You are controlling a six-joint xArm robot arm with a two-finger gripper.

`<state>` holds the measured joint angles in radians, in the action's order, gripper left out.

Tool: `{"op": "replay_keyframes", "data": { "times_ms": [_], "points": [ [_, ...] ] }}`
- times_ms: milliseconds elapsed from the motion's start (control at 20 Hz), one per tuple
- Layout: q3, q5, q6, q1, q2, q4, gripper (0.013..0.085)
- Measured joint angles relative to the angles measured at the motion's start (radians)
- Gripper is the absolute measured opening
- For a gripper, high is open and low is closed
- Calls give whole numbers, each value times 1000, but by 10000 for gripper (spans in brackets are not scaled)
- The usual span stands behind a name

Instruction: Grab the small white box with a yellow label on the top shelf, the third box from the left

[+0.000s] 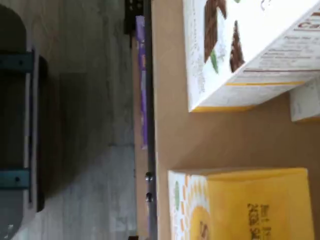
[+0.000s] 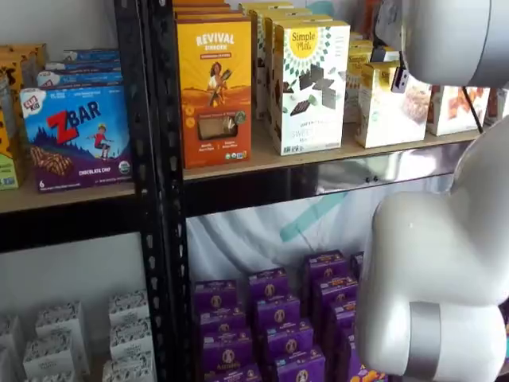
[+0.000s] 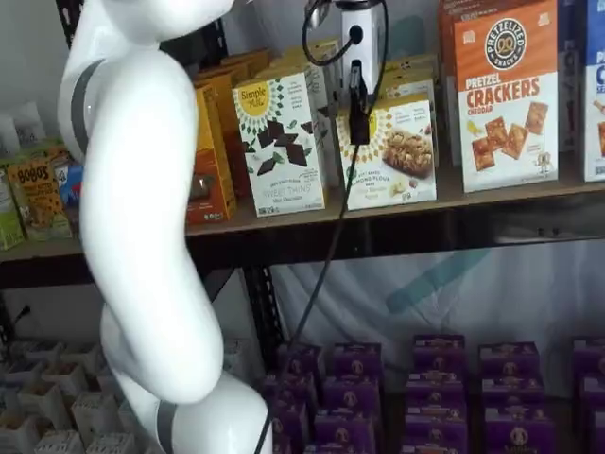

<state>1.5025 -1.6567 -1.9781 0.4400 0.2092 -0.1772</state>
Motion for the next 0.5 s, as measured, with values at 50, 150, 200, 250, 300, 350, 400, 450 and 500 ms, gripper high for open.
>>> {"op": "replay_keyframes", "data": {
  "times_ms": [50,150,200,250,300,350,400,450,500],
  "points": [
    [8,-11,2,-3,-6,8,850],
    [19,-26,4,-6,-16,23,850],
    [20,-29,4,-7,-18,28,850],
    [22,-33,4,-8,-21,32,850],
    [23,-34,4,-8,-22,34,850],
    [23,-34,3,-7,-22,35,850],
    [22,-34,2,-7,-22,36,850],
    [21,-34,2,-7,-21,36,850],
    [19,-32,1,-6,-20,36,850]
  ]
}}
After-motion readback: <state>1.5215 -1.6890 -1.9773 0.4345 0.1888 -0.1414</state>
